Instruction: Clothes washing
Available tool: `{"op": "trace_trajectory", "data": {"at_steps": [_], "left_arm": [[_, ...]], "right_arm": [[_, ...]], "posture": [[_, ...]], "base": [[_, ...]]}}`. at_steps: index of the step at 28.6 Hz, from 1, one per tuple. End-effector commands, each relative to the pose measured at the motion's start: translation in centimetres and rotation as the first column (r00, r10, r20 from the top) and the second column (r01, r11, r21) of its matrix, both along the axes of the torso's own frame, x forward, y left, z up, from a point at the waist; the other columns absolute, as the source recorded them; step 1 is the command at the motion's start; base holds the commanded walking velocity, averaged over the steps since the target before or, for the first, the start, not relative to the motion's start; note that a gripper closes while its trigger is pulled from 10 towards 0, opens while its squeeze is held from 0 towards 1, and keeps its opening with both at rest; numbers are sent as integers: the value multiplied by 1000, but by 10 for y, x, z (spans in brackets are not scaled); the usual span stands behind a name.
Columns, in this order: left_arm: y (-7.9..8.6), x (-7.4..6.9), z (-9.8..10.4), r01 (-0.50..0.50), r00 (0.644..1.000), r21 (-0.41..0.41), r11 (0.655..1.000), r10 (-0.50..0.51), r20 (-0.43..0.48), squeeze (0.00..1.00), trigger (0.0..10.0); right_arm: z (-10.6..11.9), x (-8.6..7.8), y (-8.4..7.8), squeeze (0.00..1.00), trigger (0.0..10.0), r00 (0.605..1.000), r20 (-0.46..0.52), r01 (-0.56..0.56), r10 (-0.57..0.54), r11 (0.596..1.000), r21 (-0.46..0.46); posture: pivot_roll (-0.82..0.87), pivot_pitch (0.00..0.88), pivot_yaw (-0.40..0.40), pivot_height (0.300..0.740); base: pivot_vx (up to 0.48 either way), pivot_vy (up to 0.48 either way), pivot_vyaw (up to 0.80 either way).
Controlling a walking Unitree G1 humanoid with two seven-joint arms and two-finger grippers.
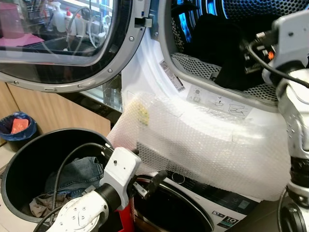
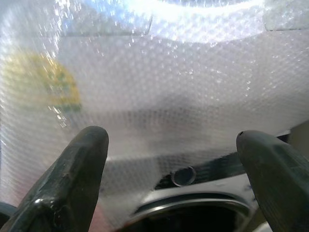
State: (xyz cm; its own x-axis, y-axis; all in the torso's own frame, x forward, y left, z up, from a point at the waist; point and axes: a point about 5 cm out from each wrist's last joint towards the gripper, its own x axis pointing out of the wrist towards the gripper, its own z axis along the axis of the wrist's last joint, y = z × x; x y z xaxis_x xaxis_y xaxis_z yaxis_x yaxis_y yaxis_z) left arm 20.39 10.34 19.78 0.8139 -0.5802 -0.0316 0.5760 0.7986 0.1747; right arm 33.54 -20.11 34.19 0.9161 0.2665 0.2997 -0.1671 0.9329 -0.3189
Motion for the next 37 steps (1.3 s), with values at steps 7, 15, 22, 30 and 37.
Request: {"op": "trace_trajectory", "data": {"at_steps": [7, 15, 22, 30, 37], "left_arm": [[-6, -17, -10, 102, 988, 56, 993, -107, 110, 0, 10000], [2, -13, -23, 79, 984, 152, 985, -102, 144, 0, 10000], [6, -12, -31, 58, 988, 184, 981, -83, 130, 0, 10000], [6, -14, -33, 44, 988, 173, 984, -68, 140, 0, 10000], [5, -15, -34, 41, 989, 159, 986, -63, 135, 0, 10000]], "right_arm": [[-3, -16, 8, 0, 10000, 943, 30, -327, 331, 941, -80], [-23, -12, 6, 0, 10000, 900, -85, -434, 427, 894, -112], [-39, 10, 12, 0, 10000, 907, -313, -354, 281, 912, -206], [-32, 32, -12, 0, 10000, 864, -480, -253, 155, 957, -145], [-15, 30, -34, 0, 10000, 821, -546, -283, 170, 950, -130]], "posture": [[109, 0, -148, 740], [117, 0, -144, 740], [127, 0, -156, 740], [140, 0, -176, 740], [139, 0, -184, 740]], "base": [[0, 0, 0], [0, 0, 0], [0, 0, 0], [0, 0, 0], [0, 0, 0]]}}
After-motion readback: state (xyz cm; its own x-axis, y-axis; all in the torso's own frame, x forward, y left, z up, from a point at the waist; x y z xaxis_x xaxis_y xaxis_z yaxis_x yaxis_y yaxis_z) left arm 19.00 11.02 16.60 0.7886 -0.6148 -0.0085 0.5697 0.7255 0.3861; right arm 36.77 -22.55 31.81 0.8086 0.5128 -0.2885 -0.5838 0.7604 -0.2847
